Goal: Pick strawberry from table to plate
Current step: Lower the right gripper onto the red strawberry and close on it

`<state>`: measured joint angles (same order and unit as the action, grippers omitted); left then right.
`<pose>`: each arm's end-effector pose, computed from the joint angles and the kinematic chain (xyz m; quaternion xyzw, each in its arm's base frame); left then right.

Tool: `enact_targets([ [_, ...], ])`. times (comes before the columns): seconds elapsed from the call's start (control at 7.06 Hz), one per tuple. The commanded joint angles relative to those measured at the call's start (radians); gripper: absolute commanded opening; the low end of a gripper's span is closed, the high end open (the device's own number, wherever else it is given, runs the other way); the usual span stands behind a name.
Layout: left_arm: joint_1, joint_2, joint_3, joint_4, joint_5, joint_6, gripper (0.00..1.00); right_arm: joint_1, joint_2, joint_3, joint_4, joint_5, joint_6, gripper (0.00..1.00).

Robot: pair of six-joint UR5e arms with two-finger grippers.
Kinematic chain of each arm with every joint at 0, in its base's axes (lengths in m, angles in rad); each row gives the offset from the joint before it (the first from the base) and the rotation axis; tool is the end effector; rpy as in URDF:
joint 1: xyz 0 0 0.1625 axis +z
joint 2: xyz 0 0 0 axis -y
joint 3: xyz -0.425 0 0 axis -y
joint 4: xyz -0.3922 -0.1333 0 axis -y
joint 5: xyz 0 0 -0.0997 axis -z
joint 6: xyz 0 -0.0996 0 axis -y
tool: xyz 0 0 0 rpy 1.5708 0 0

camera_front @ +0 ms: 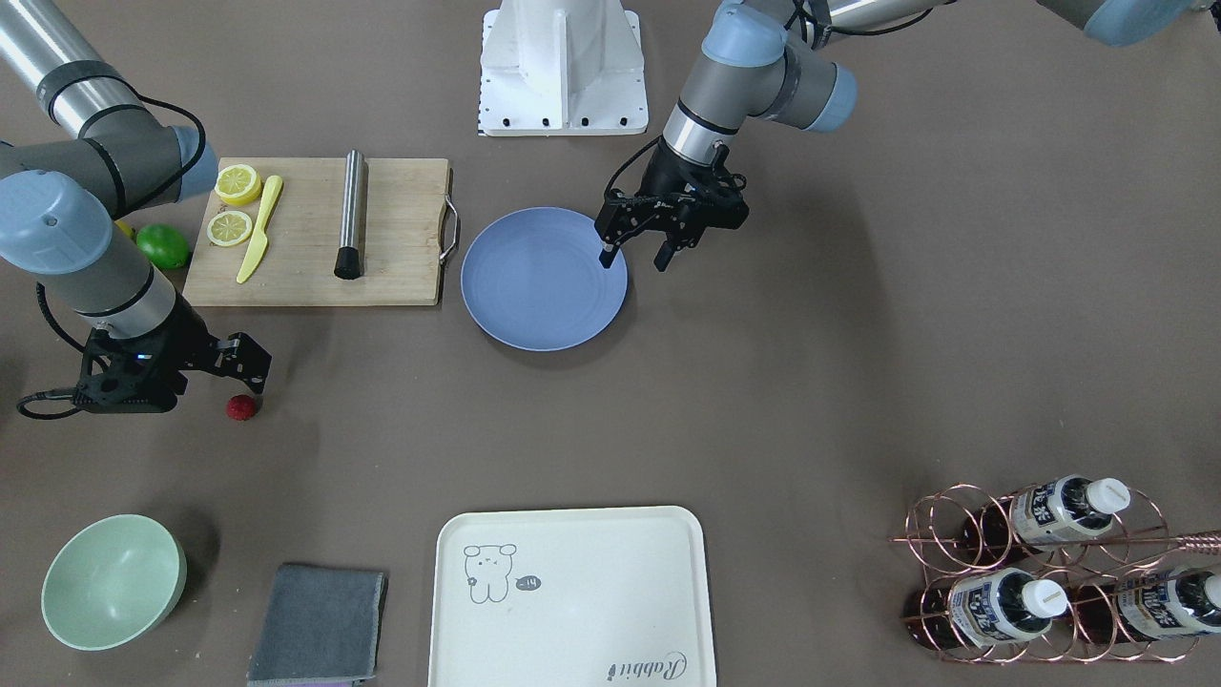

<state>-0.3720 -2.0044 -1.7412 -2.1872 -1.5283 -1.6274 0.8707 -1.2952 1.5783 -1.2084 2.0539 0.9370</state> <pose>0.5360 -0.3568 0.2659 0.1072 0.5631 -0.1861 0.7980 -0.3361 -0.5340 0.4724 0.0448 -0.3799 0.0335 0.9233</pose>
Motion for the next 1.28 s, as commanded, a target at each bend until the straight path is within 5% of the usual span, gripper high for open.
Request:
enact_targets([
  [0.0,-0.013,0.016,-0.007,-0.002,0.007,0.001,0.98,-0.007,0.034,-0.046,0.001,-0.021,0.000,1.00],
  [0.28,-0.019,0.032,-0.011,0.000,0.010,0.003,0.98,-0.010,0.039,-0.050,0.001,-0.023,0.000,0.97],
  [0.42,-0.022,0.030,-0.011,0.001,0.011,0.003,0.98,-0.012,0.039,-0.053,0.006,-0.023,0.000,0.71],
  [0.57,-0.022,0.032,-0.011,0.003,0.011,0.003,0.98,-0.013,0.037,-0.073,0.044,-0.024,0.000,0.26],
  [0.71,-0.036,0.030,-0.009,0.007,0.011,0.056,0.98,-0.015,0.040,-0.078,0.059,-0.023,0.000,0.00],
  [1.13,-0.123,0.056,-0.040,0.011,0.002,0.236,0.98,0.049,0.088,-0.058,0.029,0.050,0.009,0.00],
])
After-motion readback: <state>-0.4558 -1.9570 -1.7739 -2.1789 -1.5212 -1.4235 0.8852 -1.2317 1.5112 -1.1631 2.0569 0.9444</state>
